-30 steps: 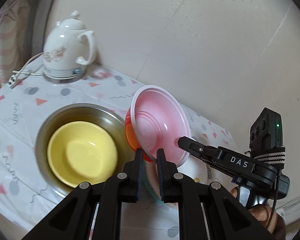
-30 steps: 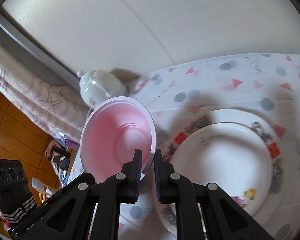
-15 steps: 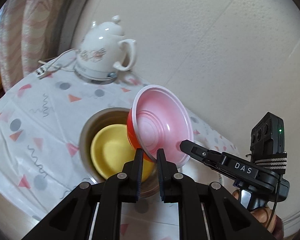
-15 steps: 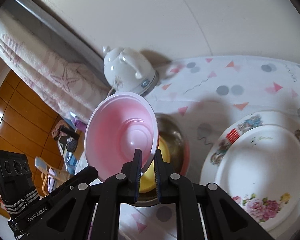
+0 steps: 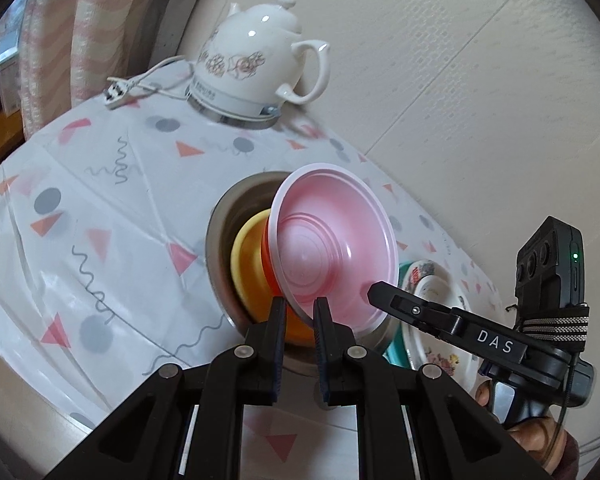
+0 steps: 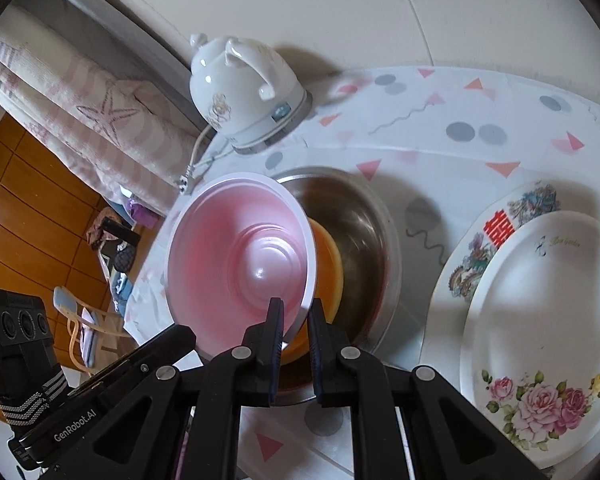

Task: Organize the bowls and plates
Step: 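Lower the red plastic bowl into the yellow bowl and open the right gripper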

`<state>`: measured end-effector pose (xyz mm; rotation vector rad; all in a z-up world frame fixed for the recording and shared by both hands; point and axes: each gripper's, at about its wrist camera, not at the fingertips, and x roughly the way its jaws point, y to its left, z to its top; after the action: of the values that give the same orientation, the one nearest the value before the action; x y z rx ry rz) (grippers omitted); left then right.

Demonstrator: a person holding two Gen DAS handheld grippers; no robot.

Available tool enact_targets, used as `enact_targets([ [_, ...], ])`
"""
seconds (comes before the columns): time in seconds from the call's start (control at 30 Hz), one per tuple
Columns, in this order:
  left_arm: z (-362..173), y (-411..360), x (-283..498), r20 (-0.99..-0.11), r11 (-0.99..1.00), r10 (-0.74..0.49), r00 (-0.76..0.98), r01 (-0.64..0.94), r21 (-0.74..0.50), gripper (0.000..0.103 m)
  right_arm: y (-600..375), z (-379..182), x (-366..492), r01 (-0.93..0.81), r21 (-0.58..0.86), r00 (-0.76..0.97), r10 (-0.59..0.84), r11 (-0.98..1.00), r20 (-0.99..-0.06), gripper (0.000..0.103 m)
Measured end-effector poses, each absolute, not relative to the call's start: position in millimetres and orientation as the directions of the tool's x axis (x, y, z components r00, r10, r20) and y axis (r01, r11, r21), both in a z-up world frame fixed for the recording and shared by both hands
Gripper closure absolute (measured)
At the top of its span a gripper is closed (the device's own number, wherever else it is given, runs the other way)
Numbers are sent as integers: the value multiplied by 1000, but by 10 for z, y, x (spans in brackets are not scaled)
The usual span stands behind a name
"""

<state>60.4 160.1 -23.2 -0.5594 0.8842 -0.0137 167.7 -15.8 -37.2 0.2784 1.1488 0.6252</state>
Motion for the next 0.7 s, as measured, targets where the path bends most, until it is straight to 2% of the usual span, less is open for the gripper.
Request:
enact_targets([
  [0.7,-360,1641,724,-767,874,-192,612,-249,-417,89,-122,-420,1728,-316,429,271,514,846,-814,82],
])
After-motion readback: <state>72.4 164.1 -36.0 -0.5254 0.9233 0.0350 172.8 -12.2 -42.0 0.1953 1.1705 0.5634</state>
